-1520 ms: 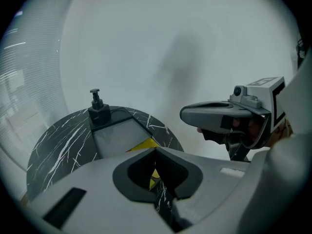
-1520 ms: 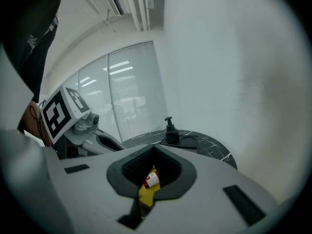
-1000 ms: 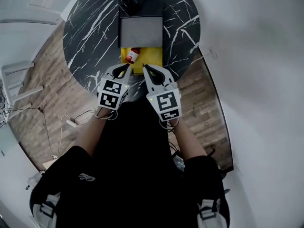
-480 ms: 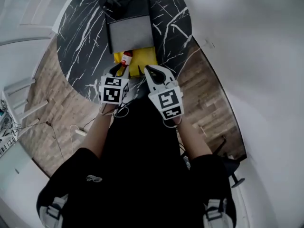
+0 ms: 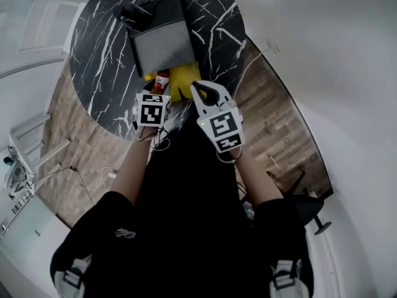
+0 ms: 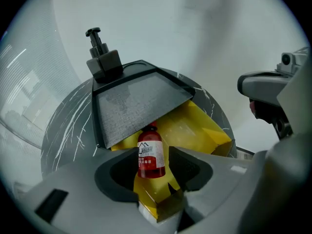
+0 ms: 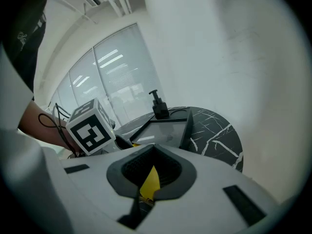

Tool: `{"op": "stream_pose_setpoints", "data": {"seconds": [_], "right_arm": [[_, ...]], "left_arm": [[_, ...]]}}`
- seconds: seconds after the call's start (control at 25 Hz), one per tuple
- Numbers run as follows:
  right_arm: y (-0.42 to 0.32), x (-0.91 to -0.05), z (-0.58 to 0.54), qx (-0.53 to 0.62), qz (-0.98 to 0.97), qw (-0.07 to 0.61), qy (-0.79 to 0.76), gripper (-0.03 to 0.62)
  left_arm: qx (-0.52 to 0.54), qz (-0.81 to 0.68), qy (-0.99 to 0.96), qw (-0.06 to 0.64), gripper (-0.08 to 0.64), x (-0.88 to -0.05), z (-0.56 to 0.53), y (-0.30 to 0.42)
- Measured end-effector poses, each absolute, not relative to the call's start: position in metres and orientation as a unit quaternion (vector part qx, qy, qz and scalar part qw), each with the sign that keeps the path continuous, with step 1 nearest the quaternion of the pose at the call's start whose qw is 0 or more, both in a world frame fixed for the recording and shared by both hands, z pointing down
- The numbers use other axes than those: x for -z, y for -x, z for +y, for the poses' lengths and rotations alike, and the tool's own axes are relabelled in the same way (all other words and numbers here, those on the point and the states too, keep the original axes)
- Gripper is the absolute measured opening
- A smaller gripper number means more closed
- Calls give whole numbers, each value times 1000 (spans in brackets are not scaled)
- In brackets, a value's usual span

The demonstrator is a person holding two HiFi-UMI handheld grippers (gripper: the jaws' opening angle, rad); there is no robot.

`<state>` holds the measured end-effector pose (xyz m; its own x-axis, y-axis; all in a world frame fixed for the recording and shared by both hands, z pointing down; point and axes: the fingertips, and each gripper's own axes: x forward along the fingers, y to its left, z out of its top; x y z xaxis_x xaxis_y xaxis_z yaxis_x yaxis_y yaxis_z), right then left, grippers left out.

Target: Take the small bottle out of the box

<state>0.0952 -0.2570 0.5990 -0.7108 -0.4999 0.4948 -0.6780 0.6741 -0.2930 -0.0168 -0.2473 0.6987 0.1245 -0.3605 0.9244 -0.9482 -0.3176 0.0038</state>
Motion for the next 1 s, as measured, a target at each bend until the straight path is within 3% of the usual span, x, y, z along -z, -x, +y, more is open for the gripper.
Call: {"op": "stream_pose_setpoints", "data": {"seconds": [1.0], "right_arm": [[-121,-601,-262,-250,-872,178,-381,-4]], "left_arm": [[-552,-342,-702,292,209,-739,-248,-16]]}}
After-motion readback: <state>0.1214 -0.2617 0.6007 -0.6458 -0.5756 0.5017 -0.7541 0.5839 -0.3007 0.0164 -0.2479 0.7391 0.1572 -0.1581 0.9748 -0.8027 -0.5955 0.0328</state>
